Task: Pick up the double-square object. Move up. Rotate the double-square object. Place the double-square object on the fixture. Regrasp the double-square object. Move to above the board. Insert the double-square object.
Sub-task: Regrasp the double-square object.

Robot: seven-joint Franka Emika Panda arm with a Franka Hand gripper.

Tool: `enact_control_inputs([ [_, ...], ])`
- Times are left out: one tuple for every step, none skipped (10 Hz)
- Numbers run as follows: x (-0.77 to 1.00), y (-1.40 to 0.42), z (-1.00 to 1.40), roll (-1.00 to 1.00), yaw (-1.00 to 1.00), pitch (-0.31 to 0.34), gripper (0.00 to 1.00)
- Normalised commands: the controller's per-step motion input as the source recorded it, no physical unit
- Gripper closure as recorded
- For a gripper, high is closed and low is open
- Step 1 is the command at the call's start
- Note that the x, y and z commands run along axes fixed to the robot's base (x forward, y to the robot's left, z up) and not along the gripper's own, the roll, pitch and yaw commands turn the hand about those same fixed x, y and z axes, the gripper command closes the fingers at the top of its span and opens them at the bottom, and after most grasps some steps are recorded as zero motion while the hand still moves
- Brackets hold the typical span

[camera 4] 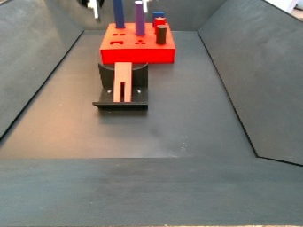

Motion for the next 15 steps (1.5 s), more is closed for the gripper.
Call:
enact_control_inputs([
  [0.06,0.06,-1.00,0.10,0.21,-0.099,0.00],
  [0.07,0.06,-1.00,0.10,0.16,-0.139,0.00],
  [0.08,0.05,-1.00,0.09,0.10,-0.175,0.00],
  [0.08,0.05,-1.00,0.08,0.06,-0.181,0.00],
  [0.09,0.04,-1.00,0.08,0.00,-0.167,0.00],
  [0.10,0.04,-1.00,0.08,-0.04,-0.145,0.00],
  [0.10,0.03,-1.00,0.08,-0.06,-0.128,0.00],
  [0.09,0.03,-0.85,0.07,-0.08,-0.074,0.00],
  [0.09,0.02,-0.75,0.07,-0.09,-0.053,0.00],
  [0.08,0.01,-0.55,0.06,-0.08,-0.010,0.00],
  [0.07,0.01,-0.40,0.06,-0.07,0.012,0.00],
  [0.06,0.00,-0.23,0.05,-0.04,0.045,0.00],
  [0.03,0.00,-0.19,0.05,-0.03,0.054,0.00],
  [0.01,0.00,-0.18,0.04,-0.01,0.052,0.00],
  [0.02,0.00,-0.18,0.04,0.00,0.052,0.00],
])
